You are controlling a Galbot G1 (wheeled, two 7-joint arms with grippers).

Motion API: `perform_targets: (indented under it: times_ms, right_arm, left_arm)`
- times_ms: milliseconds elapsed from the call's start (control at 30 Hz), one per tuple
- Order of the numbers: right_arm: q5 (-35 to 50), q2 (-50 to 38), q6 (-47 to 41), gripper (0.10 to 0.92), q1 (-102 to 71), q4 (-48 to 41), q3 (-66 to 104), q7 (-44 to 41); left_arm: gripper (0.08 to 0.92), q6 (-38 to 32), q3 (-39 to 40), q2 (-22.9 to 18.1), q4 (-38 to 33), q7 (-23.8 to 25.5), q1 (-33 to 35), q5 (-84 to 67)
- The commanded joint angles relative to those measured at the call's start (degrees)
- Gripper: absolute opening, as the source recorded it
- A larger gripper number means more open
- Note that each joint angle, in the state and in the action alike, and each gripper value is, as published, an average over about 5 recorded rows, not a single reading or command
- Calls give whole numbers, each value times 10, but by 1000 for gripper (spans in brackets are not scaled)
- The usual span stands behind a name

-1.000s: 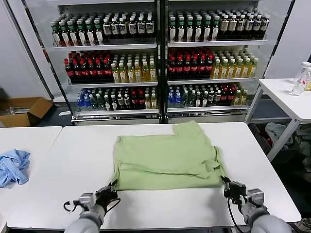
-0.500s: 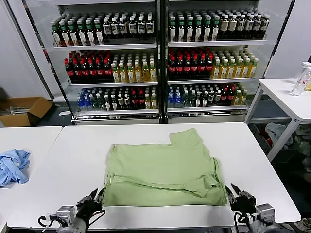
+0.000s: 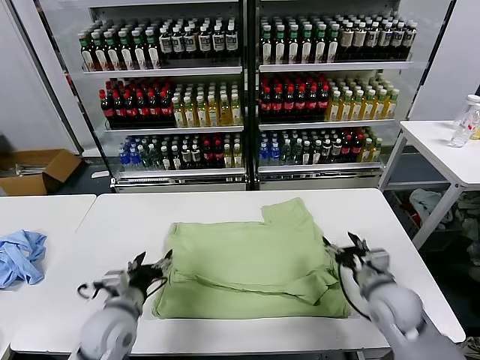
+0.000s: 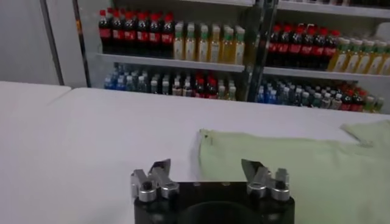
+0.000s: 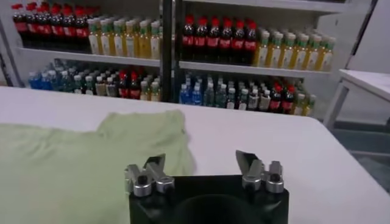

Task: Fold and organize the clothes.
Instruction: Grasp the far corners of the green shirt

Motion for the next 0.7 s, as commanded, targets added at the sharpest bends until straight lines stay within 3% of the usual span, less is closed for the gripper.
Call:
perform_targets:
  times_ms: [33,533,700]
  right_arm:
    - [8,74,-11,821,250,-262,-126,-3]
    - [-6,144,-14,822,266,-394,-119,-33]
    - [19,149,-13,732,257,-397,-123,-38]
  left_arm:
    - [817,7,111,-16,219,0,-226,4]
    - [818,19,132,-24,265,12,-230,9]
    - [732,19,129,-17,256,18,-218,5]
